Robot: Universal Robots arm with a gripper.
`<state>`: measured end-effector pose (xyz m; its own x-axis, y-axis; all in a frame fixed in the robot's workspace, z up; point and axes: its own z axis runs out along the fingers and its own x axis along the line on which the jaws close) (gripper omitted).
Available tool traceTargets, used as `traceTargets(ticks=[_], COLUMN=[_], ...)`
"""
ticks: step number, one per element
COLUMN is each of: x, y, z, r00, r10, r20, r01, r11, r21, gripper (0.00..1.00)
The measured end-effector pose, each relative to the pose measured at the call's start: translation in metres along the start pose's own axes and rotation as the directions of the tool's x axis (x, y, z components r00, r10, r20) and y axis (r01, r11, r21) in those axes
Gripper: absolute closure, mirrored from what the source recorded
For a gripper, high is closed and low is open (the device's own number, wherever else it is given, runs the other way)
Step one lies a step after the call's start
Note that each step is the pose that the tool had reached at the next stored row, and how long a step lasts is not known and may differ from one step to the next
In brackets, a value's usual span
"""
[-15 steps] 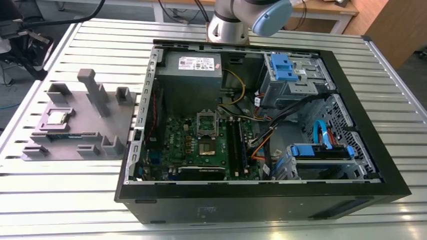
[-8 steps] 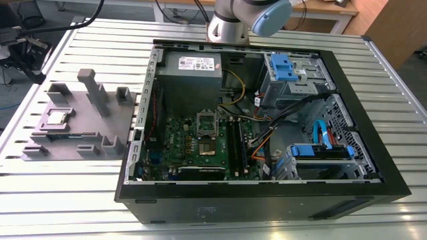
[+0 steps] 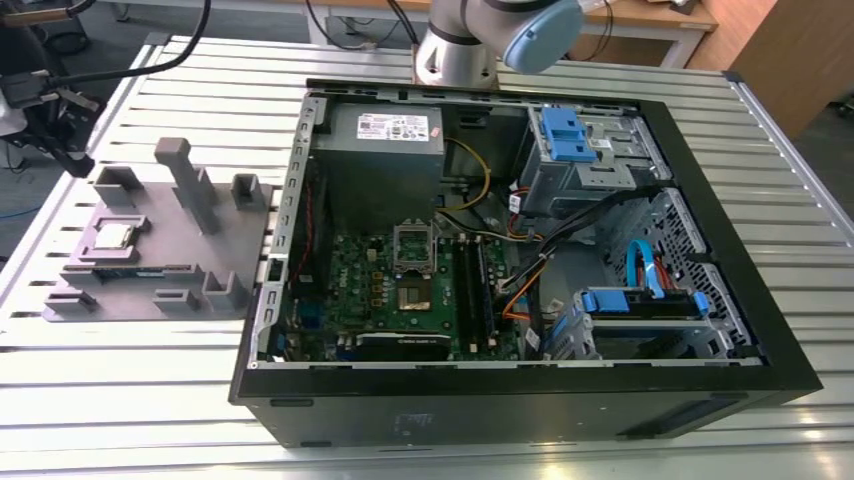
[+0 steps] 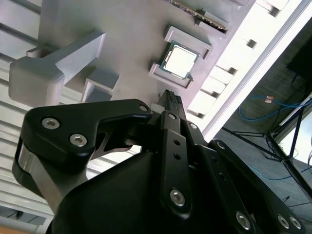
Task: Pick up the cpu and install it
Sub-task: 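Reach for the cpu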
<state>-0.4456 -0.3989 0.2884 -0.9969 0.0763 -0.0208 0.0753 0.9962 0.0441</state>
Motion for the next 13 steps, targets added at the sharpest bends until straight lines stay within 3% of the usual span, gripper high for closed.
traceTargets(ticks=[13], x=[0.0052], y=[-0.0011], z=[0.0152], r00=[1.0000], r10=[0.000], r20=[-0.0040], r01=[0.000], r11=[1.0000], r21=[0.0003], gripper=[0.89])
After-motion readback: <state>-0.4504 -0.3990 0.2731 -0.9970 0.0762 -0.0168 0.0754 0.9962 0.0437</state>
